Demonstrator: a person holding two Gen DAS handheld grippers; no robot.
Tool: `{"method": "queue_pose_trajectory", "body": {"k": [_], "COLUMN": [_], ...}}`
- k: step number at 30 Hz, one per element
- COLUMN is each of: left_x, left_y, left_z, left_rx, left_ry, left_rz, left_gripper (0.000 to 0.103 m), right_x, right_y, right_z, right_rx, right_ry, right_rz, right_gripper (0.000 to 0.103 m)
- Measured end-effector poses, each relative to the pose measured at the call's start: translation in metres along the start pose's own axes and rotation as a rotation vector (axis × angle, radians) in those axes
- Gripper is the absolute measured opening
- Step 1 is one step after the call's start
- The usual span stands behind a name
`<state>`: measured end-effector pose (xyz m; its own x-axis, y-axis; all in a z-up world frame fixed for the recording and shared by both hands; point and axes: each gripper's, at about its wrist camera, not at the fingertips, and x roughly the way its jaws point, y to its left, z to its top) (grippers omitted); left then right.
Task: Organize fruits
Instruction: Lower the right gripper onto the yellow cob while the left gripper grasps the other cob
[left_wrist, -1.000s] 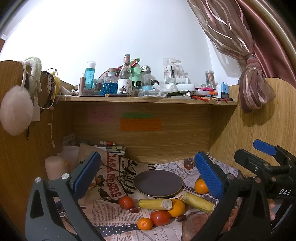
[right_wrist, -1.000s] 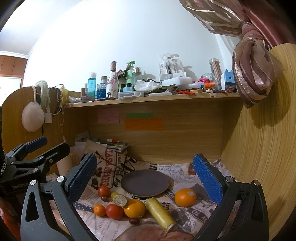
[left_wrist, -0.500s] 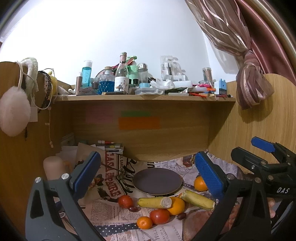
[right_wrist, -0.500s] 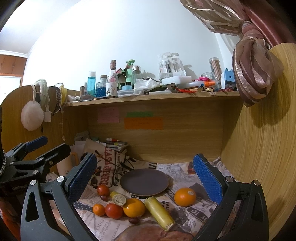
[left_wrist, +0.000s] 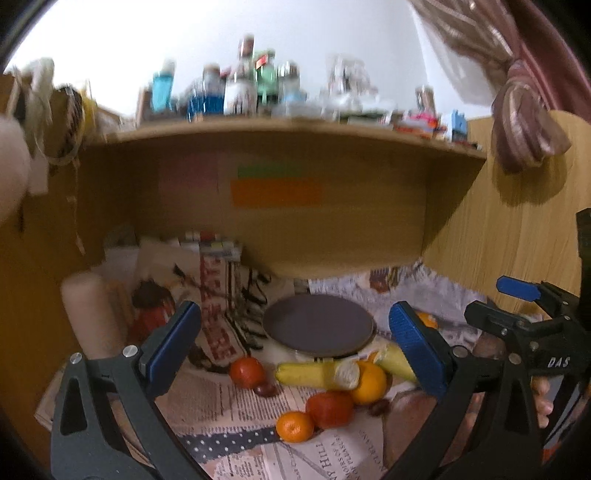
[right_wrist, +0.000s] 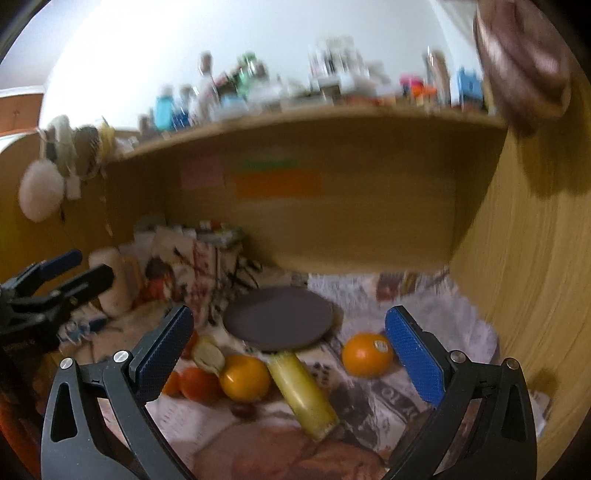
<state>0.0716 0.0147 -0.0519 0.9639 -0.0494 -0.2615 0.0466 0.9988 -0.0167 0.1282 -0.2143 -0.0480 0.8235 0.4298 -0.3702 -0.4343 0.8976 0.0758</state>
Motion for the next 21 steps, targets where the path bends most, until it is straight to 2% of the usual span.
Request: {"method": "queue_pose_trajectory", "body": {"k": [5,9,15,21], "left_x": [0.03,0.056,0.083,0.098], "left_y": [0.006,0.009,0.007,-0.011], "left_z": [-0.019,-0.033,-0.049,-0.06], "left_rx": [-0.009,-0.017,-0.043,-0.014], "left_ry": [0.109,0.196,0.302,0.353], "left_rz": [-0.024,-0.042,-0.096,-0.135], "left_gripper": [0.099,0.092,0.09,0.09], "right_x": [0.031,0.049,0.069,0.08], "right_y": [-0.025,-0.036,-0.037,-0.025], "right_z": [-0.017,-0.029,-0.037,-0.042], "right_rx": [0.034,0.038,0.024,-0.021], "right_ry": [0.134,0.207,0.301,0.341], "right_rz": [-0.001,-0.013,0.013,0.066], "right_gripper": [0.103,0.093,0.074,0.069]}}
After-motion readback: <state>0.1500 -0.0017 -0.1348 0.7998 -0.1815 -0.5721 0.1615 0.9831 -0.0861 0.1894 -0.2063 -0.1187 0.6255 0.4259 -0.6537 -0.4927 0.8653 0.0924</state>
